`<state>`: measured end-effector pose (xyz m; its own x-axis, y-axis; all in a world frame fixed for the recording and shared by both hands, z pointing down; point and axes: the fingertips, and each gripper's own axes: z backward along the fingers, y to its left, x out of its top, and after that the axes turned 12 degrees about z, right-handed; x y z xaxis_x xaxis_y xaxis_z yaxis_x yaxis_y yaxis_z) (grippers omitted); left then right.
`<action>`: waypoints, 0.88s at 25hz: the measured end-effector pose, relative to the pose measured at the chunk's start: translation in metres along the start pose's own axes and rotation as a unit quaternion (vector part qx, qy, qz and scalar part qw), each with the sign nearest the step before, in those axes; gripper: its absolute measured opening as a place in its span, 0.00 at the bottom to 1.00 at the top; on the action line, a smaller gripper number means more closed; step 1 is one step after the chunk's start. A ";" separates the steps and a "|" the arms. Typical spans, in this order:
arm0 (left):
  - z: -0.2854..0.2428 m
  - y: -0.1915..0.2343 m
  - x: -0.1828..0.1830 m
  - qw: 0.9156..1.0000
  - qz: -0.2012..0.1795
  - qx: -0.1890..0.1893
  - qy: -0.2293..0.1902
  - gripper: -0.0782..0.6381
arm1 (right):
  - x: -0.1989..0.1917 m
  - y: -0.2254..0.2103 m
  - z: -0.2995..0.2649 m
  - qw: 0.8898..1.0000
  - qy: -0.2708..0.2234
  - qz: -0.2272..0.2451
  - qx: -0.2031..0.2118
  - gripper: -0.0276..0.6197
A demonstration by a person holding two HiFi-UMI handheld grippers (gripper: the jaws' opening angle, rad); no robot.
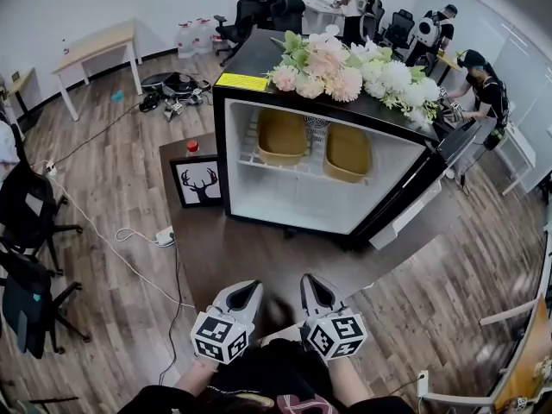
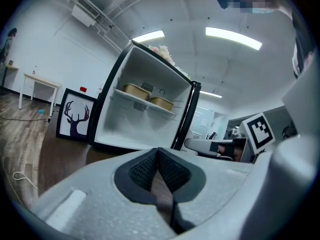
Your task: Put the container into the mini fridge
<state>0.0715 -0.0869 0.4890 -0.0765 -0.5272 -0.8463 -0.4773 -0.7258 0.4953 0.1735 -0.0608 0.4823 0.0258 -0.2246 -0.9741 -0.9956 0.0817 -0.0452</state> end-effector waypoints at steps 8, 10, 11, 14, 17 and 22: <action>-0.004 -0.011 -0.002 1.000 -0.005 0.011 -0.009 0.12 | -0.004 0.001 -0.001 0.999 0.008 0.035 0.025 0.05; -0.006 -0.015 -0.005 1.000 -0.005 0.011 -0.008 0.12 | -0.005 0.000 -0.002 0.999 0.008 0.044 0.026 0.05; -0.007 -0.016 -0.007 1.000 -0.004 0.011 -0.007 0.12 | -0.005 0.000 -0.003 0.998 0.009 0.048 0.027 0.05; -0.010 -0.019 -0.010 1.000 -0.003 0.012 -0.006 0.12 | -0.005 -0.002 -0.003 0.998 0.010 0.053 0.027 0.05; -0.012 -0.021 -0.010 1.000 -0.006 0.013 -0.009 0.12 | -0.007 -0.004 -0.004 0.998 0.012 0.057 0.025 0.05; -0.015 -0.020 -0.009 1.000 -0.001 0.015 -0.013 0.12 | -0.009 0.003 -0.004 0.996 0.014 0.069 0.047 0.05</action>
<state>0.0953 -0.0740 0.4899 -0.0972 -0.5142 -0.8522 -0.5042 -0.7128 0.4876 0.1704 -0.0622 0.4915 -0.1147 -0.2326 -0.9658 -0.9768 0.2034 0.0671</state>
